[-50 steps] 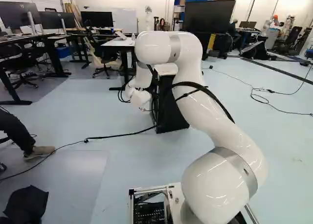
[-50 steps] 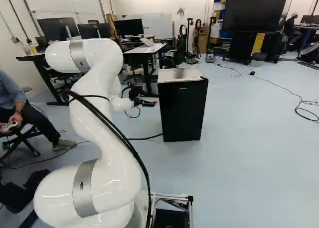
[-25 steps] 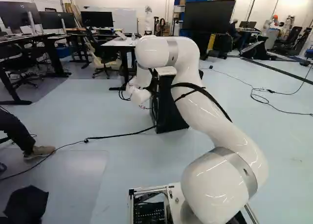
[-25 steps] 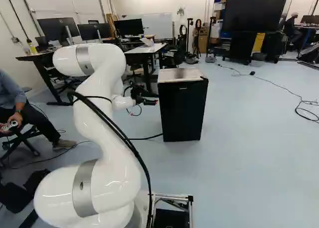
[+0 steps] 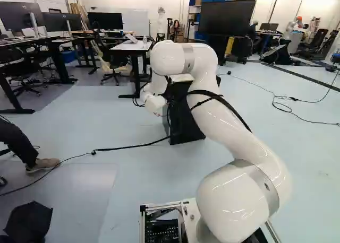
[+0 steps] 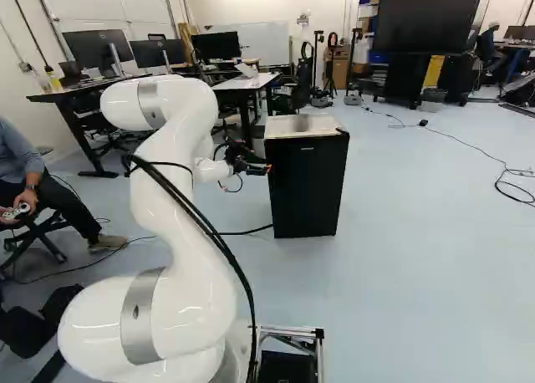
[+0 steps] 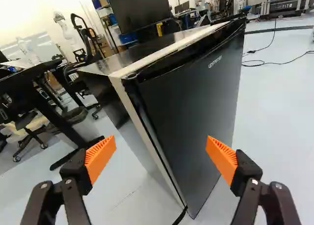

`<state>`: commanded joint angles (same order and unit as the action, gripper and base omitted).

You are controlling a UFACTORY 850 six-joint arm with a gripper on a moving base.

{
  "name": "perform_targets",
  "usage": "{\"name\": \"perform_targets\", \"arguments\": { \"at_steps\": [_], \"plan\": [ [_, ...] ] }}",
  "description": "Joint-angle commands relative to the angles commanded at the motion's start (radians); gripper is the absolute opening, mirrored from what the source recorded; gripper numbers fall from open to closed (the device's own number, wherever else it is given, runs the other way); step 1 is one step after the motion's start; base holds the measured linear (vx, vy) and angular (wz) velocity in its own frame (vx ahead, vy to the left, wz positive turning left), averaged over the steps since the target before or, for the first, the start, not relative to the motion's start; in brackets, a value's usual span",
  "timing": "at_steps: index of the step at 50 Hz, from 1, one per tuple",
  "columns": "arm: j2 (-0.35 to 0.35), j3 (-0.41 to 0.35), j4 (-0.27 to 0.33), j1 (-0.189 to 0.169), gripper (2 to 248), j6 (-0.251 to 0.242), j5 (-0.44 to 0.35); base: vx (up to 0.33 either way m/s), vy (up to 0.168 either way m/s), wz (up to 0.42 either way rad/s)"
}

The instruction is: Open the fridge door

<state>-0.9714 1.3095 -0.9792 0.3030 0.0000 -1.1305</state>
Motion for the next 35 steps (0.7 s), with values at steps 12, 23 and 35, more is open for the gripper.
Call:
{"name": "perform_targets", "arguments": {
  "at_steps": [12,23,35],
  "plan": [
    [-0.020,0.034,0.000,-0.009,247,0.000,0.000,0.000,0.000,0.000],
    [-0.027,0.046,0.000,-0.012,247,-0.002,0.000,0.000,0.000,0.000],
    [-0.028,0.047,0.000,-0.012,247,-0.080,0.000,0.000,0.000,0.000]
  ]
}}
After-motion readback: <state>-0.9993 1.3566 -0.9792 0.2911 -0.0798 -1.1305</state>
